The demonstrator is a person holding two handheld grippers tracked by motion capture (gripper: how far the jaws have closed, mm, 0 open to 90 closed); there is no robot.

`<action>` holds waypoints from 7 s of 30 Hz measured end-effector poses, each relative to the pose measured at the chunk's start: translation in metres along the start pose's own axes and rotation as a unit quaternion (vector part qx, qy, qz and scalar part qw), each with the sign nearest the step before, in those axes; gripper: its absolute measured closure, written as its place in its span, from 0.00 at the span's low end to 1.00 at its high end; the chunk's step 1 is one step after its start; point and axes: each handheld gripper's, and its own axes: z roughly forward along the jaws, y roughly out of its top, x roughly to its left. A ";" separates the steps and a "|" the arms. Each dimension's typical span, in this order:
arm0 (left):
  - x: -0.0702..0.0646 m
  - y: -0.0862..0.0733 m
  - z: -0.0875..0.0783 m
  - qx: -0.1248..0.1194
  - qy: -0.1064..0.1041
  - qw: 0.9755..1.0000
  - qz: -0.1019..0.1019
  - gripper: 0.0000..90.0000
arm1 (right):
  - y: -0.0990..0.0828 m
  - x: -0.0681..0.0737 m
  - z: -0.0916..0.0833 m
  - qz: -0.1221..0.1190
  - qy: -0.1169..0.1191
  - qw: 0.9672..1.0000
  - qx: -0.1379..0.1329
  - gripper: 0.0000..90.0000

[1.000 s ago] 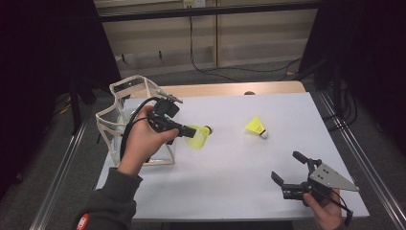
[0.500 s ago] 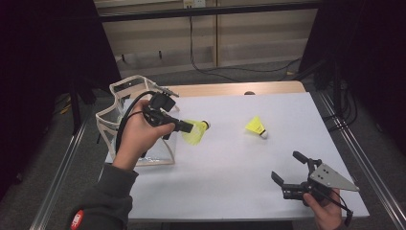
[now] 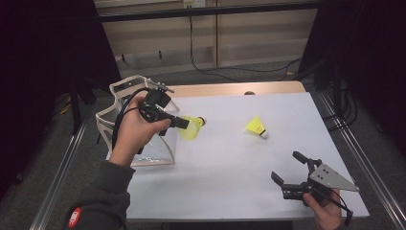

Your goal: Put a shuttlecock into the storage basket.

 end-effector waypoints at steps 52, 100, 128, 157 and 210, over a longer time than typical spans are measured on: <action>0.017 0.018 -0.035 -0.012 0.048 0.999 -0.001 0.99 | 0.000 0.000 0.000 -0.001 0.000 1.000 -0.001 0.01; 0.034 0.017 -0.065 -0.021 0.082 0.996 -0.020 0.99 | 0.001 0.000 0.000 -0.001 -0.001 1.000 -0.001 0.01; 0.051 0.008 -0.081 -0.034 0.104 0.993 -0.043 0.99 | 0.001 0.000 0.000 -0.002 -0.001 1.000 -0.002 0.01; 0.070 -0.006 -0.094 -0.049 0.139 0.988 -0.056 0.99 | 0.001 0.001 0.000 -0.003 -0.001 1.000 -0.002 0.01; 0.103 -0.025 -0.080 -0.050 0.198 0.974 -0.096 0.99 | 0.000 0.000 0.000 -0.003 -0.001 1.000 0.000 0.01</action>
